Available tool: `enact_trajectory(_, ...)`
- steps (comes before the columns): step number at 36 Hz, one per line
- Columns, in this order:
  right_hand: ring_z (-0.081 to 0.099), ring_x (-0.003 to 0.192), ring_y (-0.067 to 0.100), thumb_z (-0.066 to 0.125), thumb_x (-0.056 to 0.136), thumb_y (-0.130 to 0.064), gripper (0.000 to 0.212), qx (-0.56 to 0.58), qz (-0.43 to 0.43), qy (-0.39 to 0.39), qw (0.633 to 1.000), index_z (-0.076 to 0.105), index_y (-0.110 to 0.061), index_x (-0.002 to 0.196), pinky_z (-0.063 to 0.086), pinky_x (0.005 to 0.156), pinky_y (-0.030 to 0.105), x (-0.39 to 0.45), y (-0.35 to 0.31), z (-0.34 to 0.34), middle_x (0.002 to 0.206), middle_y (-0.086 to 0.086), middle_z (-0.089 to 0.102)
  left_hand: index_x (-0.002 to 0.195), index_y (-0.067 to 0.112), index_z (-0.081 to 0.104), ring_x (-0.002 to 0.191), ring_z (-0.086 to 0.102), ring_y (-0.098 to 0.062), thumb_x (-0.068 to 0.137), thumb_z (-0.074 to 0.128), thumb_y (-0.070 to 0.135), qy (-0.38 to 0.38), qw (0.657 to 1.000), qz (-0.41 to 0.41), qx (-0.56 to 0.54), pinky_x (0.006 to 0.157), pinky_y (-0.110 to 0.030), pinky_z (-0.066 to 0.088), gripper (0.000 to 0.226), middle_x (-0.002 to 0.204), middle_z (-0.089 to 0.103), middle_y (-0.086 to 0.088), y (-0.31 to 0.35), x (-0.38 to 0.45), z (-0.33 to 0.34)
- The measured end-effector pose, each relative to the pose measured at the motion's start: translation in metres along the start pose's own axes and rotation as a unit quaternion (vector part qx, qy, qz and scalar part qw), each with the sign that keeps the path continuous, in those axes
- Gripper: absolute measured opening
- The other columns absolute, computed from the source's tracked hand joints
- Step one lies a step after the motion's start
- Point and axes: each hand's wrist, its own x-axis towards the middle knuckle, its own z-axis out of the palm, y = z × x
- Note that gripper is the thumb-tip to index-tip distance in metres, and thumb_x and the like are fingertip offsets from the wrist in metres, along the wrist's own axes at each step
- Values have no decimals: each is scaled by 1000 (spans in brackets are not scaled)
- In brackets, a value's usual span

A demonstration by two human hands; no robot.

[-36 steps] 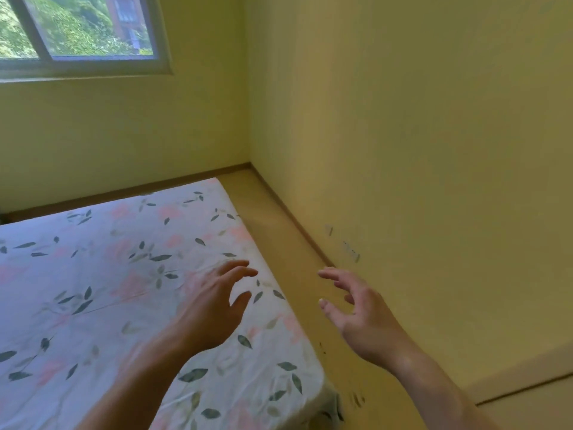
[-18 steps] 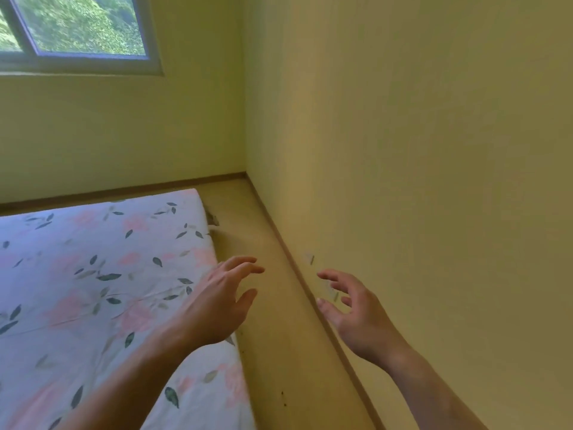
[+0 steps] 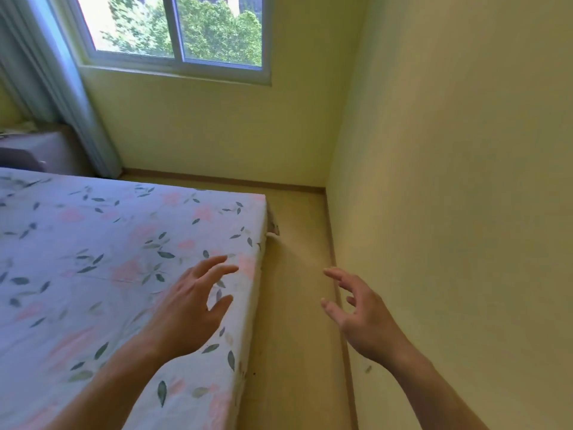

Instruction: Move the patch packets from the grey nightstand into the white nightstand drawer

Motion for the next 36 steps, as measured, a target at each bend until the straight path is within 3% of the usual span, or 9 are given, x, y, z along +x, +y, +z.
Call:
enact_trajectory(10, 36, 142, -4, 67, 95, -39, 53, -11, -77, -80, 994, 47, -48, 143, 35, 122, 40, 184, 2, 0, 152, -30, 39, 141, 44, 45, 142, 37, -16, 95, 65, 35, 64, 993, -101, -21, 117, -44, 36, 51, 158, 33, 18, -41, 121, -3)
enact_trajectory(15, 39, 138, -7, 69, 95, -34, 53, 4, -67, -75, 995, 48, -48, 142, 36, 121, 37, 276, 1, -10, 147, -33, 42, 142, 44, 44, 144, 33, -11, 96, 62, 35, 55, 993, -96, -34, 118, -40, 33, 50, 158, 30, 22, -47, 214, -6)
enact_trajectory(20, 37, 139, -7, 69, 95, -34, 50, 11, -64, -66, 996, 46, -58, 133, 35, 121, 34, 360, 1, -31, 148, -33, 41, 143, 43, 44, 145, 32, -10, 96, 62, 34, 44, 997, -60, -22, 117, -37, 33, 51, 157, 30, 21, -40, 320, -16)
enact_trajectory(27, 38, 139, -8, 69, 95, -35, 54, 14, -54, -51, 997, 47, -48, 142, 35, 114, 21, 481, 25, -78, 148, -30, 41, 144, 46, 41, 143, 30, -6, 98, 60, 36, 27, 999, -22, -19, 115, -31, 32, 51, 157, 27, 26, -16, 460, -4)
enact_trajectory(36, 37, 141, -4, 69, 95, -35, 56, 18, -82, -88, 993, 46, -44, 145, 36, 121, 35, 661, 61, -126, 151, -26, 42, 142, 46, 42, 143, 32, -7, 98, 59, 36, 47, 996, -73, -15, 117, -34, 34, 48, 157, 29, 24, -2, 616, 20)
